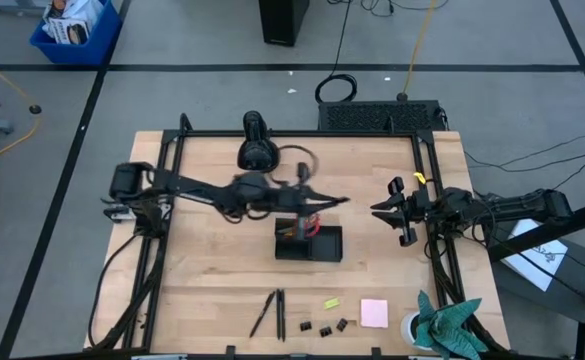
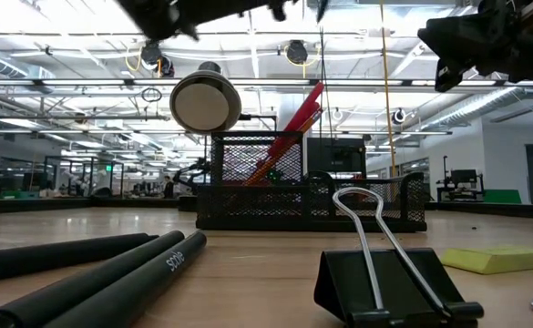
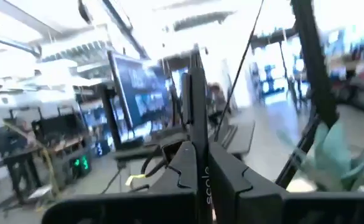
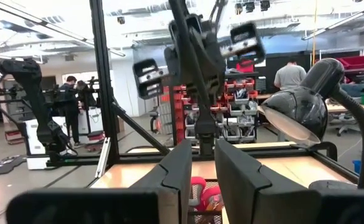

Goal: Pick and place office supplies into organizer
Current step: Put the pen into the desk organizer

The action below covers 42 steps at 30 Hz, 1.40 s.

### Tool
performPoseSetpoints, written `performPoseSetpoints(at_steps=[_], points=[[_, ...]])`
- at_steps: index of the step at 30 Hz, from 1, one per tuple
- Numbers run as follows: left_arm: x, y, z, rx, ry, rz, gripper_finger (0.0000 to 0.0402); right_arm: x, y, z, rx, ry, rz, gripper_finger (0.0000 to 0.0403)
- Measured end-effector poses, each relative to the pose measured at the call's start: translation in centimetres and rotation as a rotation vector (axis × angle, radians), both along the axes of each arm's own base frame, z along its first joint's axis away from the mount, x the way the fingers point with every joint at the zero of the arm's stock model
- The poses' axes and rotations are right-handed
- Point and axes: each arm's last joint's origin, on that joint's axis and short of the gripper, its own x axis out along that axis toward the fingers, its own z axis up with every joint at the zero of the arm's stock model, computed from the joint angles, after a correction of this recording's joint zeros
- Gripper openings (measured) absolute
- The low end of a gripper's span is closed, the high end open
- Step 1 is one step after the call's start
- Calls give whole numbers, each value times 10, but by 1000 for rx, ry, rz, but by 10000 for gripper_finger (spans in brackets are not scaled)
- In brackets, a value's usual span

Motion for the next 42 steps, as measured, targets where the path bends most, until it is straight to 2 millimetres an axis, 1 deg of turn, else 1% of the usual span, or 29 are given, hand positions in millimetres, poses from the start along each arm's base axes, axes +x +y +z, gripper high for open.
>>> performPoseSetpoints(at_steps=[3,6,10,13,16,18,21,26,29,32,36,42], points=[[-21,-8,-18,-65,-7,-20,7,1,0,-2,-2,24,-1,64],[-31,-24,-37,-113,46,27,11,1,0,-5,-3,51,-2,63],[-36,-44,-69,-145,152,69,6,2,0,-8,-21,87,-6,64],[-38,-54,-82,-154,179,93,7,2,0,-13,-59,132,-29,63],[-43,-58,-97,-126,218,131,15,2,-3,-13,-76,132,-120,63],[-47,-56,-104,-128,228,154,15,2,-5,-11,-86,118,-181,63],[-53,-47,-112,-134,241,194,6,1,-6,-6,-116,61,-223,63],[-66,-31,-123,-215,236,221,12,-3,-6,10,-120,-102,-242,63],[-69,-28,-127,-202,257,233,9,-4,-6,13,-117,-132,-244,63],[-70,-27,-128,-198,262,182,6,-5,-6,15,-114,-157,-246,63],[-69,-26,-131,-203,295,179,17,-5,-6,13,-46,-144,-220,63],[-69,-27,-135,-248,340,177,61,0,-6,0,15,-1,-195,63]])
